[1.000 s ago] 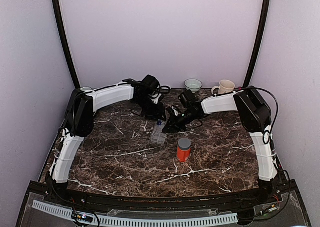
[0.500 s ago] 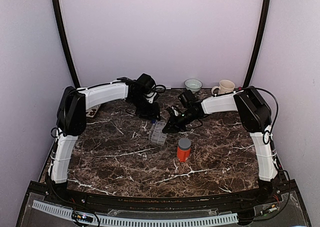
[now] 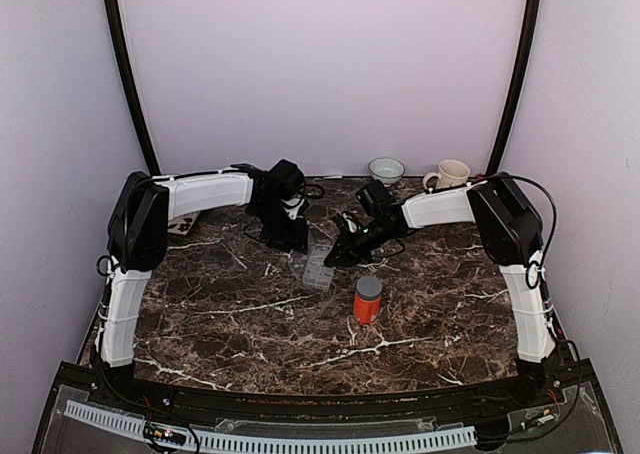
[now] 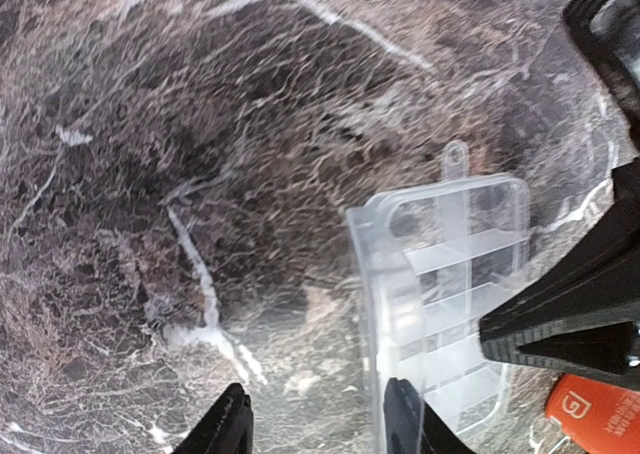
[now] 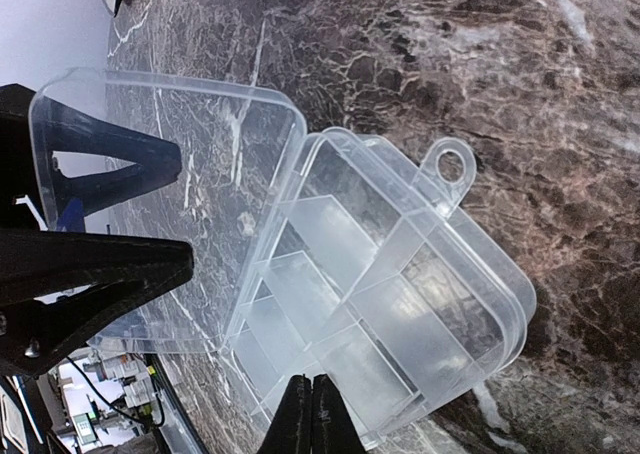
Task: Sort the pills into containers
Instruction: Open the lid of the pill container.
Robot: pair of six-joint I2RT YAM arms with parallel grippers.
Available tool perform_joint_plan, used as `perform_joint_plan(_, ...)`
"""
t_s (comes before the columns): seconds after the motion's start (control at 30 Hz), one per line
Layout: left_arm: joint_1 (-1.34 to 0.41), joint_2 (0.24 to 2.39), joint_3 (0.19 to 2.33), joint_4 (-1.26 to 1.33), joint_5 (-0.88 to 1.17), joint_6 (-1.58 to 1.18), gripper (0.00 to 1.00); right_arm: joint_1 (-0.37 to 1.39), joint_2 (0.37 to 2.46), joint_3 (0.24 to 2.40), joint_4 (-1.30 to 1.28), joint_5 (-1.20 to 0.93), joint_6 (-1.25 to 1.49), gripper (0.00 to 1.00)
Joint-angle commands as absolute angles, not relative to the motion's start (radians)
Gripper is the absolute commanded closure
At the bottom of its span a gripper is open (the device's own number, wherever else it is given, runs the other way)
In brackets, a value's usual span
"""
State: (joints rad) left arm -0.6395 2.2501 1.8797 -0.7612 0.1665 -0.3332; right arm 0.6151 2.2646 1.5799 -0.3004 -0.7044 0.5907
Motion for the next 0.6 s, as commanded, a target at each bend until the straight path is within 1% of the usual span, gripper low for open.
perform_joint_plan(0.0, -0.64, 2.204, 1.842, -0.787, 0.128, -0.318, 0.52, 0.618, 2.267, 1.576, -0.362, -0.652, 0.566, 1.0)
perform_joint_plan(0.57, -0.64, 2.15, 1.669, -0.7, 0.029, -0.351, 0.52, 0.617, 2.27, 1.597, -0.416, -0.628, 0.531, 1.0)
